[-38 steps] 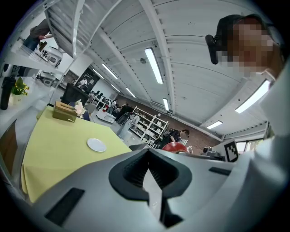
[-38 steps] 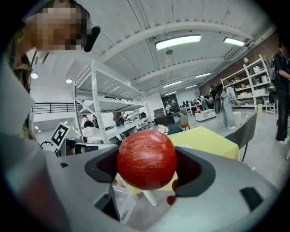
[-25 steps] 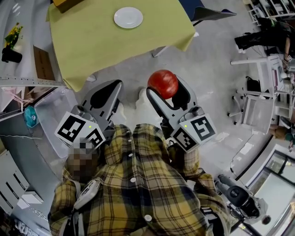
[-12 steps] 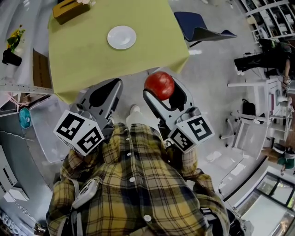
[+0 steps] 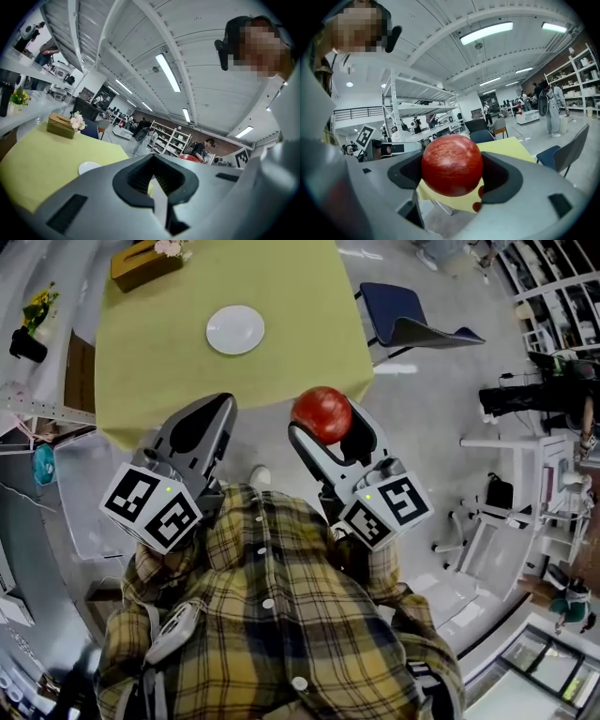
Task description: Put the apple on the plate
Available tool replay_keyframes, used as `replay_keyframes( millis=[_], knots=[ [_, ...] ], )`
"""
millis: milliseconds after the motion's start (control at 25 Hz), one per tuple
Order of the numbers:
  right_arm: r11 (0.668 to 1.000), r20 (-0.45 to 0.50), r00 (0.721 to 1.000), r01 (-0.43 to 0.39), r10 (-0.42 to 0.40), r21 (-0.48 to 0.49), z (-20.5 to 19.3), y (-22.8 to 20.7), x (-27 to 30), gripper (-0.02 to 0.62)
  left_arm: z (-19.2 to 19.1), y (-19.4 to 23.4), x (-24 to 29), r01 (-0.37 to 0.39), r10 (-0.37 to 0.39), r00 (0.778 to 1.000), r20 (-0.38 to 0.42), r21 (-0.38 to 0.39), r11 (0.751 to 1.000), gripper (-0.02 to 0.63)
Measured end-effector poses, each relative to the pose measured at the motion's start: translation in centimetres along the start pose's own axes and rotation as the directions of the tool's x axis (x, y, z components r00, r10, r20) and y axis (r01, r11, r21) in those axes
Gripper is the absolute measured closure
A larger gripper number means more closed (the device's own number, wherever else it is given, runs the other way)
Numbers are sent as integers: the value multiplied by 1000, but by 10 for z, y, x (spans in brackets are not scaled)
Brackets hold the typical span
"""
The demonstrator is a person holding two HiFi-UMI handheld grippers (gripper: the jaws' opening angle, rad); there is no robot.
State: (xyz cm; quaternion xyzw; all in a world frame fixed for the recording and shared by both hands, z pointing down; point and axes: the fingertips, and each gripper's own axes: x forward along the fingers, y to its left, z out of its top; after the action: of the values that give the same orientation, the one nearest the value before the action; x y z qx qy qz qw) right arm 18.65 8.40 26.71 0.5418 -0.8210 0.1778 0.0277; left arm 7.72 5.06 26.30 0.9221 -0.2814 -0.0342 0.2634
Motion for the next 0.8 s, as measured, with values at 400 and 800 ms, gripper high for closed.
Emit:
replay_keyframes(
  millis=[400,800],
  knots=[
    [994,-32,994,-104,104,19,-5,-19,1,241,-12,-3,7,-107,107,994,23,-9,994,598],
    [991,-72,989,-128,130,27,-9,-23,48,241,-1,41,22,-132,132,991,17,-32,991,598]
  ],
)
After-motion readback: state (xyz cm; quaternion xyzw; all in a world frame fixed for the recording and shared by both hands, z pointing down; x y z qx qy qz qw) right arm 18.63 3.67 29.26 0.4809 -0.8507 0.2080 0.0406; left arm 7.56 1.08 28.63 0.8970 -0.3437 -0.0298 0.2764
